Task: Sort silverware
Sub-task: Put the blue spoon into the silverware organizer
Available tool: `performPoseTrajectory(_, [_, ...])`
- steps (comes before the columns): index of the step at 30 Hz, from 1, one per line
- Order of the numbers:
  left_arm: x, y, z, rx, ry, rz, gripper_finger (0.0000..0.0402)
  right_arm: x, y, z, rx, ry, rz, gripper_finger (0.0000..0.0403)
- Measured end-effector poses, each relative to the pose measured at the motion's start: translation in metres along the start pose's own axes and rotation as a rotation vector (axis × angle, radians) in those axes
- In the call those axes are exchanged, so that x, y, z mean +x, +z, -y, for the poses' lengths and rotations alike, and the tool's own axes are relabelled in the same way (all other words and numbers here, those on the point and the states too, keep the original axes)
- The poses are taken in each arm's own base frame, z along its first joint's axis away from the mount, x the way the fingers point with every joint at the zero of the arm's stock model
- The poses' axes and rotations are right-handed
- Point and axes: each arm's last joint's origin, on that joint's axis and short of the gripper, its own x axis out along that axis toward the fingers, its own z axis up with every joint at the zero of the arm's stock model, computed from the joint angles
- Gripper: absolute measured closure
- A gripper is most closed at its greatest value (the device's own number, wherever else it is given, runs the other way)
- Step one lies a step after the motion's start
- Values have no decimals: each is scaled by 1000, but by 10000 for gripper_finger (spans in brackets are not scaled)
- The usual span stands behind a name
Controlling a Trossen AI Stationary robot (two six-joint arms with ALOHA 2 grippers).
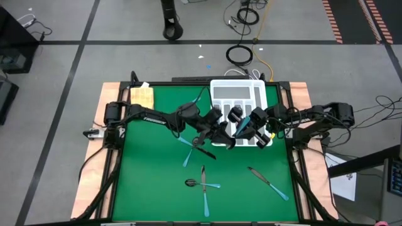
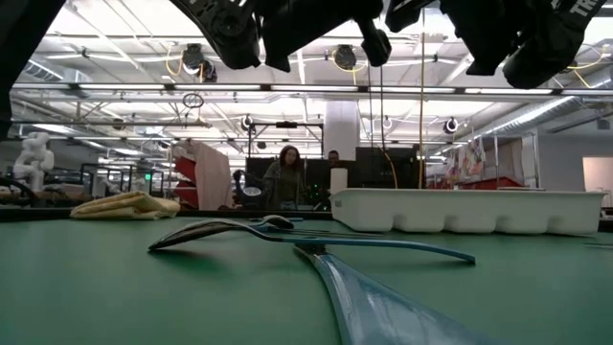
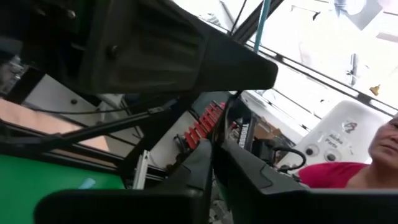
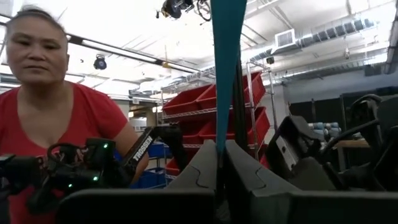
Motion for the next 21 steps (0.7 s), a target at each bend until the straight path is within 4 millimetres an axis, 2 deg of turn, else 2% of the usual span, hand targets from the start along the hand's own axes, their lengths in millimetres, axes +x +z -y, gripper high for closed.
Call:
performPoseTrajectory(4, [-1, 0, -1, 6, 8, 3, 392, 0, 0, 1, 4, -9, 3, 403])
performPoseTrajectory(11, [-2, 0, -4, -10, 30, -9, 397, -5, -1, 8, 136, -60, -22, 388])
performPoseTrajectory(21, [-20, 9, -19, -184, 54, -66, 398, -33, 7, 30, 380, -103, -125, 280])
